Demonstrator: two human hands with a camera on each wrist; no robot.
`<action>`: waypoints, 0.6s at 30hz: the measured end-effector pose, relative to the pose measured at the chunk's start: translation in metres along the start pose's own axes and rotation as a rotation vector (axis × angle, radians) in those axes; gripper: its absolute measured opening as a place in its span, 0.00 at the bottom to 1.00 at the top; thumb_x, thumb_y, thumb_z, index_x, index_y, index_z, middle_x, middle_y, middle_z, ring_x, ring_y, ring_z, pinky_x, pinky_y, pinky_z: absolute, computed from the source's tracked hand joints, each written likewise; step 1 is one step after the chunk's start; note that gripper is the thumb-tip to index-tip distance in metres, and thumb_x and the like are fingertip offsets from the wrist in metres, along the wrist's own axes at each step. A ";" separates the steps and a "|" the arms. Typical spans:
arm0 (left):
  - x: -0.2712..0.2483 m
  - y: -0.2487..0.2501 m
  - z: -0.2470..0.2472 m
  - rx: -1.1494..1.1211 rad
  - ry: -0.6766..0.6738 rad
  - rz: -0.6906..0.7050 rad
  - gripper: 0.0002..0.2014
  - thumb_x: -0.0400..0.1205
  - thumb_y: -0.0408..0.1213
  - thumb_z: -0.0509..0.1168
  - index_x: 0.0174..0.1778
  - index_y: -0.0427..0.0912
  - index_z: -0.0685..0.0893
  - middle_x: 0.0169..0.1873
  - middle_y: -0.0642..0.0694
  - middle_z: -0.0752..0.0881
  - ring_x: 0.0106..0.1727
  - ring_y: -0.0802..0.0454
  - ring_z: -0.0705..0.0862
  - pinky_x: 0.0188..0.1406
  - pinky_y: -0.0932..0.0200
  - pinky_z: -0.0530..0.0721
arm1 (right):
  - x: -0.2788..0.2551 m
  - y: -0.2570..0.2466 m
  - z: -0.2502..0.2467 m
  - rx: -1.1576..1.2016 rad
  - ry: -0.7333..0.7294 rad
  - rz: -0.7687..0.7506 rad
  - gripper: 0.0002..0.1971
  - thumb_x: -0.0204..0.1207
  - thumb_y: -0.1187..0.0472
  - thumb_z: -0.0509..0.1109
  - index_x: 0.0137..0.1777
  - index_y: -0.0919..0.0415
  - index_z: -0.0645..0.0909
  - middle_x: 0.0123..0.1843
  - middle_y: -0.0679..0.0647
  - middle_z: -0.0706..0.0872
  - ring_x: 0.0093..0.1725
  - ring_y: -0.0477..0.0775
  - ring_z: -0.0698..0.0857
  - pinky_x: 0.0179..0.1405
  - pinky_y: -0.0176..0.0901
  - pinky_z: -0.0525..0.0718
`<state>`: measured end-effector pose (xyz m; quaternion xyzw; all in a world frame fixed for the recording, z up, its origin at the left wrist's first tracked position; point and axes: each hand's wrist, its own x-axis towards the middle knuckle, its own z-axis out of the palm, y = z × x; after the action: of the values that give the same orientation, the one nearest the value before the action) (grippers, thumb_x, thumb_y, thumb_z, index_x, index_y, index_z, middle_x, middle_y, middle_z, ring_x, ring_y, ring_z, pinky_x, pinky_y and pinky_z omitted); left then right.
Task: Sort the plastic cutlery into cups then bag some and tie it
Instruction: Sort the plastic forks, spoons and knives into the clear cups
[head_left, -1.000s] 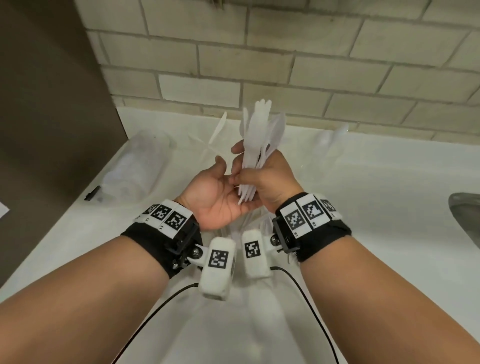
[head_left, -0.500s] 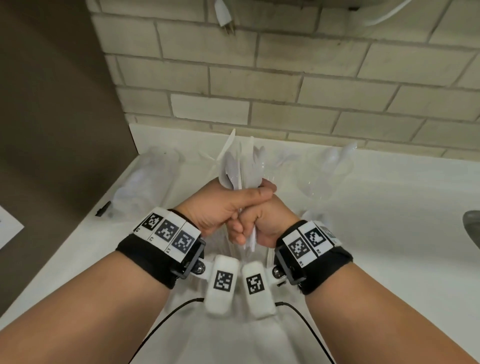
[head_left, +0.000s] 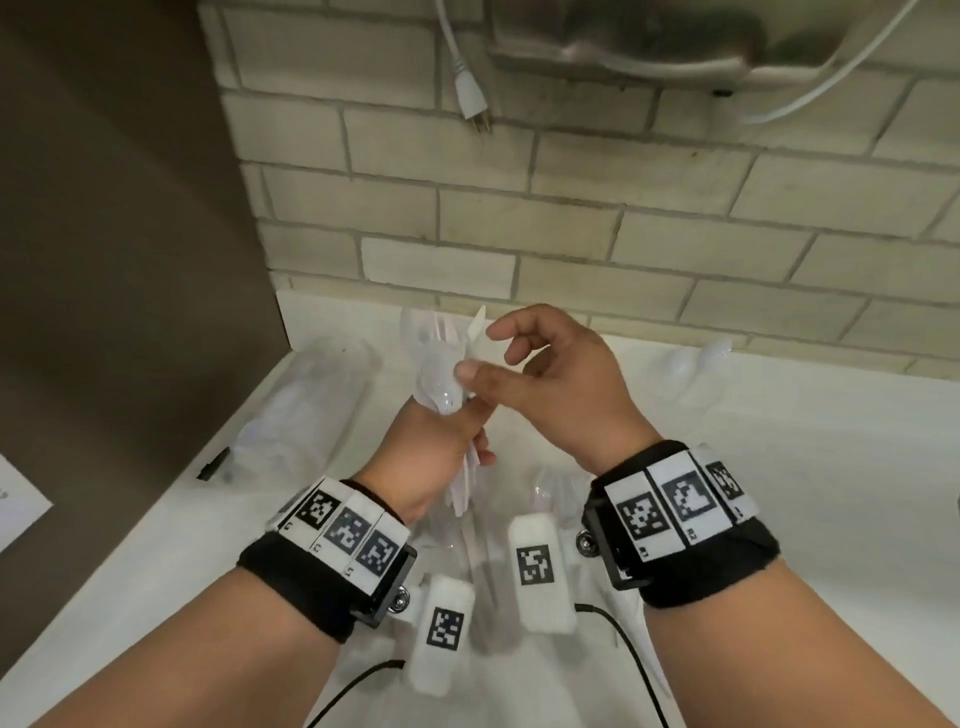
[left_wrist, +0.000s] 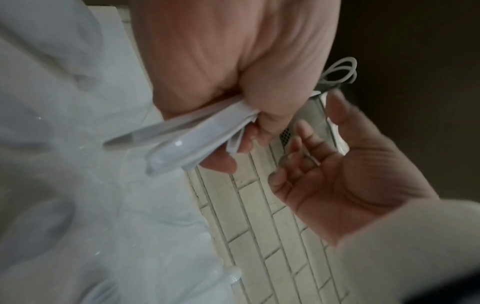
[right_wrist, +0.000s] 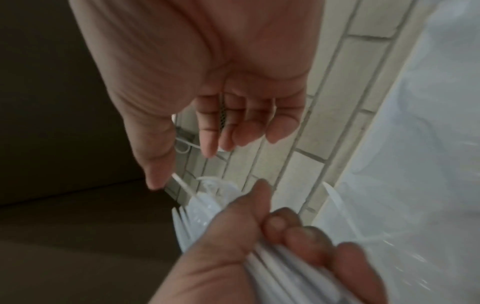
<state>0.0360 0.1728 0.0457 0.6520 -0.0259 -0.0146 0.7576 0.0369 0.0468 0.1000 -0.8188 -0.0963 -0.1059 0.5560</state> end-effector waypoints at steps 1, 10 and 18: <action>0.001 0.000 0.001 0.017 -0.015 0.019 0.05 0.84 0.34 0.62 0.43 0.42 0.81 0.27 0.48 0.79 0.27 0.56 0.79 0.32 0.56 0.87 | 0.003 -0.001 0.002 -0.066 -0.037 -0.032 0.16 0.61 0.48 0.83 0.45 0.46 0.82 0.41 0.45 0.79 0.29 0.40 0.73 0.34 0.32 0.73; 0.013 -0.017 -0.004 0.130 -0.133 0.009 0.21 0.78 0.47 0.69 0.60 0.36 0.76 0.21 0.54 0.79 0.23 0.53 0.76 0.31 0.55 0.80 | 0.028 0.006 0.016 0.048 0.138 -0.016 0.07 0.83 0.57 0.63 0.42 0.55 0.75 0.34 0.47 0.87 0.36 0.55 0.85 0.40 0.47 0.83; 0.020 -0.031 -0.015 0.176 -0.166 -0.077 0.30 0.70 0.62 0.68 0.60 0.45 0.76 0.36 0.40 0.82 0.38 0.46 0.80 0.51 0.38 0.83 | 0.043 -0.027 -0.004 0.399 0.362 -0.103 0.10 0.85 0.51 0.58 0.47 0.57 0.70 0.23 0.48 0.74 0.19 0.50 0.74 0.18 0.41 0.75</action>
<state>0.0570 0.1818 0.0132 0.7131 -0.0647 -0.0953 0.6915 0.0704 0.0547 0.1375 -0.6548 -0.0560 -0.2576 0.7083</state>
